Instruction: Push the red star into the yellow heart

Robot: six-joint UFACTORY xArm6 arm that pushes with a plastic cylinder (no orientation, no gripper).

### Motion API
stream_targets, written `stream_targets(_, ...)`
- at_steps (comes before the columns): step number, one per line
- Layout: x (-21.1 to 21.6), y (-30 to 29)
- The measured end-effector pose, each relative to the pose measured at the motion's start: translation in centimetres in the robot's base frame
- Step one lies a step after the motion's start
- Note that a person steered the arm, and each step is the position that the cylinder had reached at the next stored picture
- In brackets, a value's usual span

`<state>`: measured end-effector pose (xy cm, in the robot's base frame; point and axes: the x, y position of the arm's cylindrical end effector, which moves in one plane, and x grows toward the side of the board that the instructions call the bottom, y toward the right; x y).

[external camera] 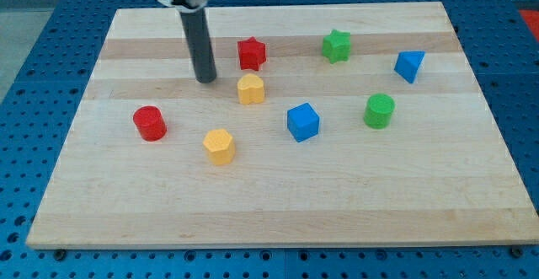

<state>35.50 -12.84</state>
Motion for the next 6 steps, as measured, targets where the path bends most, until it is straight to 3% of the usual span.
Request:
stream_targets(1,-3.5,-0.1)
stream_targets(2,-6.4,3.7)
stream_targets(3,-6.4,9.7)
stream_targets(6,-2.3,11.6)
